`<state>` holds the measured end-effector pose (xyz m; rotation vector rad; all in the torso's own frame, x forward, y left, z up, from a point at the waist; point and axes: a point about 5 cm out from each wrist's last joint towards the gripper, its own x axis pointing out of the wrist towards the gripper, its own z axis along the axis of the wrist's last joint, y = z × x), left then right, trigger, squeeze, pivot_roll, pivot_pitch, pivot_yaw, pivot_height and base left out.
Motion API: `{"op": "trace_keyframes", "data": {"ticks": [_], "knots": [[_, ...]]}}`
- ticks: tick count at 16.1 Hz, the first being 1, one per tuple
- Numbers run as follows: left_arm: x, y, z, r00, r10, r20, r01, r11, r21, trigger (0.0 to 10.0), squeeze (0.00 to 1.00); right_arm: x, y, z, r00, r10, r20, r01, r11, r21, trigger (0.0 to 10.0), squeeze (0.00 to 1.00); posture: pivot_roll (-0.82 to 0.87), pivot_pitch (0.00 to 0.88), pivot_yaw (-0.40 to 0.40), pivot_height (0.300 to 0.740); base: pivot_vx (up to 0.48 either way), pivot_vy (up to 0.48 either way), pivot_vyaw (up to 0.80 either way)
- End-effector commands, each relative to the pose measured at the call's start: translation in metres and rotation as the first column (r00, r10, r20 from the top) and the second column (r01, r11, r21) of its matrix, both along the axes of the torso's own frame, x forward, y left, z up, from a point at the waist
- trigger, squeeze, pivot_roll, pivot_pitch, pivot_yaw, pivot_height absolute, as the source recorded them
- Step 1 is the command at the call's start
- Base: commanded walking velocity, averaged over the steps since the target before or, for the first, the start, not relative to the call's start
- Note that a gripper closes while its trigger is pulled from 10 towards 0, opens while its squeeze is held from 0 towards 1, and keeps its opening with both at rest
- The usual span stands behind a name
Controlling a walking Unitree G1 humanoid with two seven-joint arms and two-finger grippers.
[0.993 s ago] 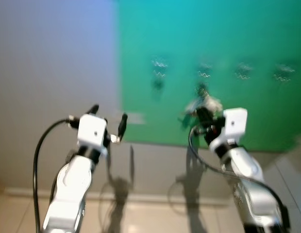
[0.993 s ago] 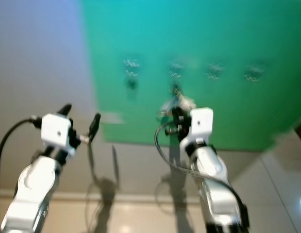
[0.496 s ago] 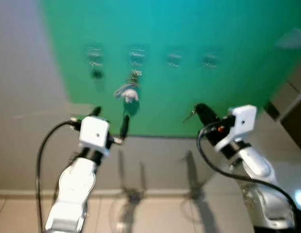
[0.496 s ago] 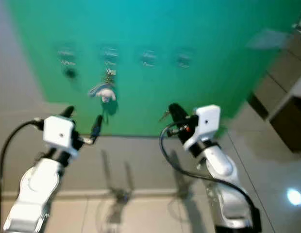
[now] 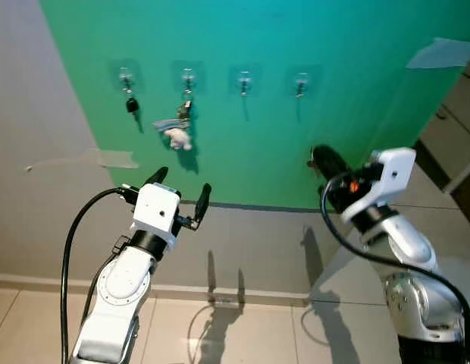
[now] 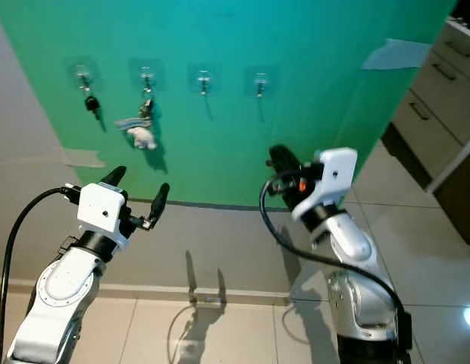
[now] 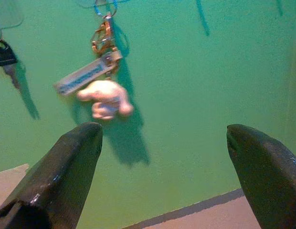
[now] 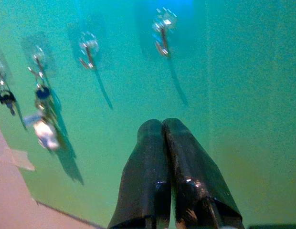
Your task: Hang keys on a hook
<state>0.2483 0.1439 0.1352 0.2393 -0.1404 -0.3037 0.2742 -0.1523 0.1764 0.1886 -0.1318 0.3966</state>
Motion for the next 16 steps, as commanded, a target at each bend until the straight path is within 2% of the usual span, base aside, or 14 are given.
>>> {"op": "trace_keyframes", "data": {"ticks": [1, 6, 8, 9, 11, 13, 14, 15, 16], "knots": [[-0.001, -0.003, 0.008, 0.998, -0.049, 0.031, 0.048, 0.999, 0.024, 10.0, 0.00, 0.003, -0.003, 0.005, 1.000, -0.006, 0.002, 0.006, 1.000, 0.018, 10.0, 0.00, 0.00, 0.000, -0.042, 0.740, 0.000, 0.000, 0.00], [-0.004, -0.010, 0.015, 0.990, -0.135, 0.042, 0.134, 0.991, 0.028, 10.0, 0.00, 0.012, 0.006, 0.012, 0.999, 0.040, 0.023, -0.040, 0.999, 0.025, 10.0, 0.00, 0.01, 0.000, -0.044, 0.740, 0.000, 0.000, 0.00], [-0.006, -0.017, 0.020, 0.978, -0.201, 0.056, 0.202, 0.979, -0.012, 10.0, 0.00, 0.017, 0.013, 0.017, 0.997, 0.070, 0.036, -0.071, 0.997, 0.027, 10.0, 0.00, 0.01, 0.000, -0.043, 0.740, 0.000, 0.000, 0.00], [-0.012, -0.028, 0.026, 0.952, -0.300, 0.060, 0.304, 0.950, -0.068, 10.0, 0.00, 0.023, 0.020, 0.022, 0.994, 0.094, 0.047, -0.096, 0.995, 0.029, 10.0, 0.00, 0.01, 0.000, -0.041, 0.740, 0.000, 0.000, 0.00], [-0.017, -0.036, 0.029, 0.926, -0.374, 0.049, 0.377, 0.921, -0.103, 10.0, 0.00, 0.028, 0.026, 0.026, 0.992, 0.115, 0.056, -0.117, 0.993, 0.033, 10.0, 0.00, 0.01, 0.000, -0.039, 0.740, 0.000, 0.000, 0.00], [-0.018, -0.039, 0.032, 0.920, -0.390, 0.051, 0.393, 0.909, -0.139, 10.0, 0.00, 0.033, 0.033, 0.032, 0.986, 0.149, 0.069, -0.153, 0.987, 0.058, 10.0, 0.00, 0.01, 0.000, -0.037, 0.740, 0.000, 0.000, 0.00], [-0.015, -0.037, 0.034, 0.928, -0.369, 0.058, 0.374, 0.917, -0.138, 10.0, 0.00, 0.038, 0.041, 0.036, 0.980, 0.184, 0.072, -0.188, 0.980, 0.058, 10.0, 0.00, 0.01, 0.000, -0.037, 0.740, 0.000, 0.000, 0.00], [-0.015, -0.037, 0.034, 0.928, -0.369, 0.058, 0.374, 0.917, -0.138, 10.0, 0.00, 0.038, 0.041, 0.036, 0.980, 0.184, 0.072, -0.188, 0.980, 0.058, 10.0, 0.00, 0.01, 0.000, -0.037, 0.740, 0.000, 0.000, 0.00], [-0.010, -0.028, 0.033, 0.948, -0.314, 0.059, 0.319, 0.941, -0.110, 10.0, 0.00, 0.045, 0.052, 0.042, 0.972, 0.225, 0.072, -0.229, 0.972, 0.050, 10.0, 0.00, 0.01, 0.005, -0.039, 0.740, 0.000, 0.000, 0.00]]}}
